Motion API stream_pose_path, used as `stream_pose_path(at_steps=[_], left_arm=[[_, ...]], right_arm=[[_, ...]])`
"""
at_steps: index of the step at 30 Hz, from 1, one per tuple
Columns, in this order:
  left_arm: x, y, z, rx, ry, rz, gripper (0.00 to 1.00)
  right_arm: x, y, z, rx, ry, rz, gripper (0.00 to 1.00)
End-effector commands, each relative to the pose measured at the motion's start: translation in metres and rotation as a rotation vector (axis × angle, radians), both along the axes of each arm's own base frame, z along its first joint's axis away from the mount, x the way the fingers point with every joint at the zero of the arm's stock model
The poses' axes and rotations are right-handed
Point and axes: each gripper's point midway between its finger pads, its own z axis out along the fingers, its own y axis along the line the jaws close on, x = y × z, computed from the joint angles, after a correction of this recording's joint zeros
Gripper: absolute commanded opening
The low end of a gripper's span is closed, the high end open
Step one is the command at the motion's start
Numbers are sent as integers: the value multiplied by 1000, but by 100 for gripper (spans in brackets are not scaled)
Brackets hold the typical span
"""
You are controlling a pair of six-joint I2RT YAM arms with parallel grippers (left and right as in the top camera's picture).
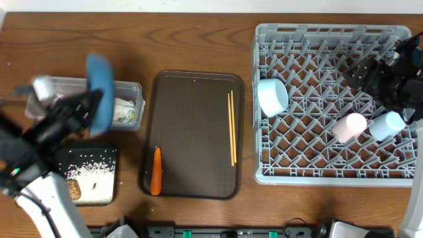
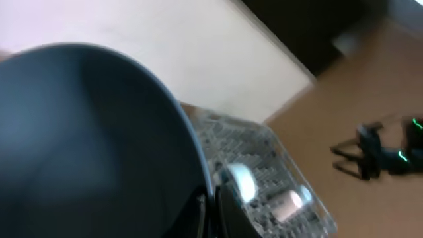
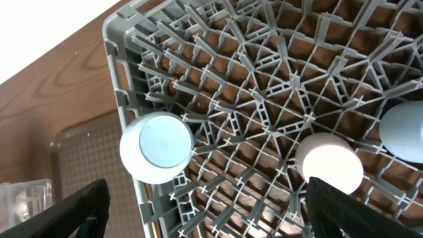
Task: Sort waste into correct bins and load items into the dishwasher rack
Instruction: 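Carry the blue plate with the left gripper to the rack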
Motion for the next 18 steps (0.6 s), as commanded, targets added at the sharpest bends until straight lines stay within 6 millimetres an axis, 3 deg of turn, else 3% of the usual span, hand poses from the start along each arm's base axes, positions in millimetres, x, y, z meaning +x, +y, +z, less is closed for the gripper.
stream_pose_path(at_steps=[1,5,7,13,18], left_arm=[[11,-46,36,-105,55,-85,6],[21,-100,84,-116,-118,-148,6],[23,-121,97,-139,-169,-172,6],[38,-184,95,-209,-174,-218,6],[48,-236,94,-266,-245,-265,6]], right_arm=[[-2,-2,5,0,-16,-5,88],[-2,-2,5,1,-16,-4,88],[-2,-2,5,1,-16,-4,88],[-2,-3,5,-4,-16,-7,88],[-4,-17,2,-55,0,-52,88]])
